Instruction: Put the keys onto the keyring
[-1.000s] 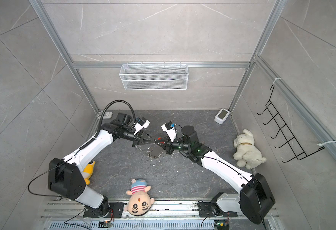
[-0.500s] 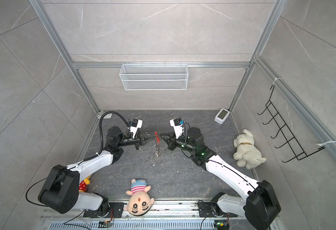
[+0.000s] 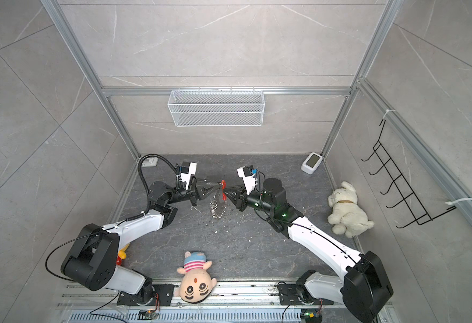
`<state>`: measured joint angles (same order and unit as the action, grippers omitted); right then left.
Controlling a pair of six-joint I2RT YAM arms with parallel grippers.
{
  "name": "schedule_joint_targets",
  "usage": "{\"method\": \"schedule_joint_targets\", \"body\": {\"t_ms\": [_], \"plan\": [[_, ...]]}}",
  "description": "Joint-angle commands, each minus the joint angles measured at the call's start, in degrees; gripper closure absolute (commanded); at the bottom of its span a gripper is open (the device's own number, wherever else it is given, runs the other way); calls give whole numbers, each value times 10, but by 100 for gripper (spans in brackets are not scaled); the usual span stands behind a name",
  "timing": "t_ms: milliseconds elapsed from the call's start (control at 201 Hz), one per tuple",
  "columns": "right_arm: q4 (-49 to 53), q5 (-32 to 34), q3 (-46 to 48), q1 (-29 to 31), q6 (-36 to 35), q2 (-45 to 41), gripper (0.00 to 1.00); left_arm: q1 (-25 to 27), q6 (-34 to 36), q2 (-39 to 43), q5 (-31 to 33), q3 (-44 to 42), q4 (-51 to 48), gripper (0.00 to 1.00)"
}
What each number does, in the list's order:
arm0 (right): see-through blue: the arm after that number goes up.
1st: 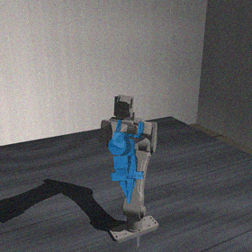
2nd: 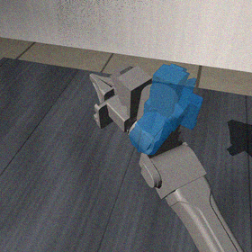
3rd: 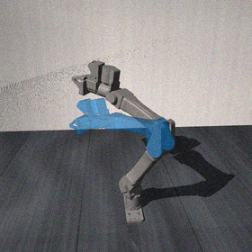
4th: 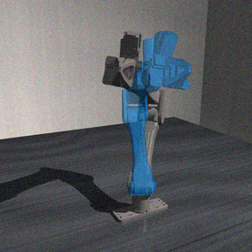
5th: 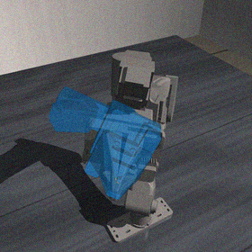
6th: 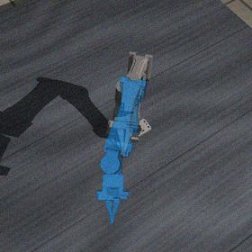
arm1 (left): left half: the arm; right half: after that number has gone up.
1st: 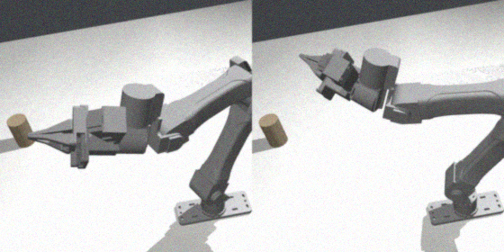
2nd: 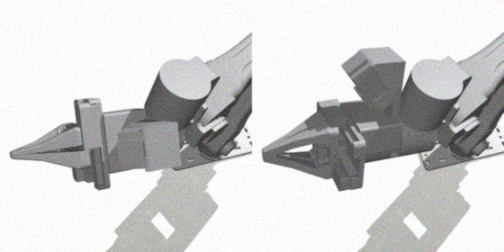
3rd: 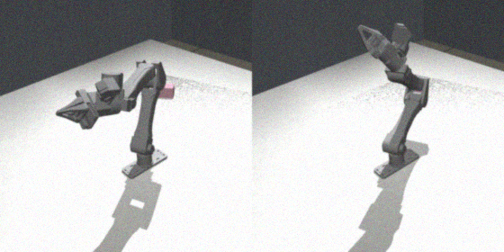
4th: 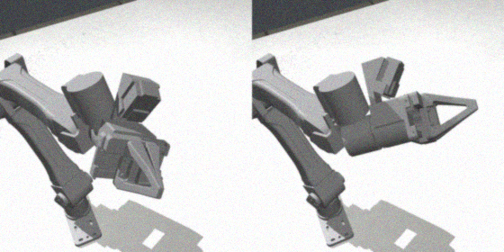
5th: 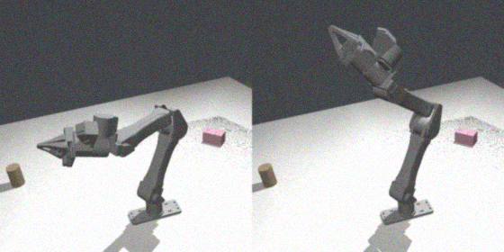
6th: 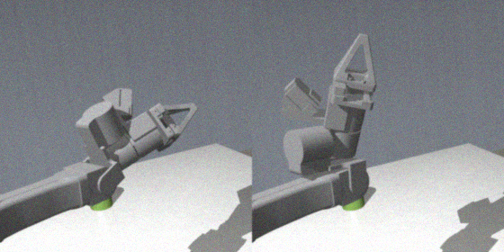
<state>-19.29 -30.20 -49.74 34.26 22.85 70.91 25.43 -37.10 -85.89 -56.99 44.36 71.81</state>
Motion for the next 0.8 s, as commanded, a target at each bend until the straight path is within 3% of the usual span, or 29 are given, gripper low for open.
{"method": "schedule_joint_targets", "body": {"t_ms": [0, 115, 309, 448, 678, 792], "plan": [[48, 21, -27, -5, -25, -2, 80, 2, -18, 0, 24, 17, 52, 100], [153, 163, -10, -31, -30, -41, 74, 5, 67, 38, 59, 2, -69, 100], [365, 308, 12, -127, 0, -32, 73, 54, 258, 121, 117, 12, -353, 100], [418, 311, 41, -170, 29, 21, 71, 69, 263, 149, 160, -8, -384, 100], [418, 315, 37, -179, 39, 118, 69, 72, 228, 164, 207, -9, -446, 100], [417, 328, 32, -179, 49, 157, 69, 72, 243, 176, 224, -15, -453, 100]]}}
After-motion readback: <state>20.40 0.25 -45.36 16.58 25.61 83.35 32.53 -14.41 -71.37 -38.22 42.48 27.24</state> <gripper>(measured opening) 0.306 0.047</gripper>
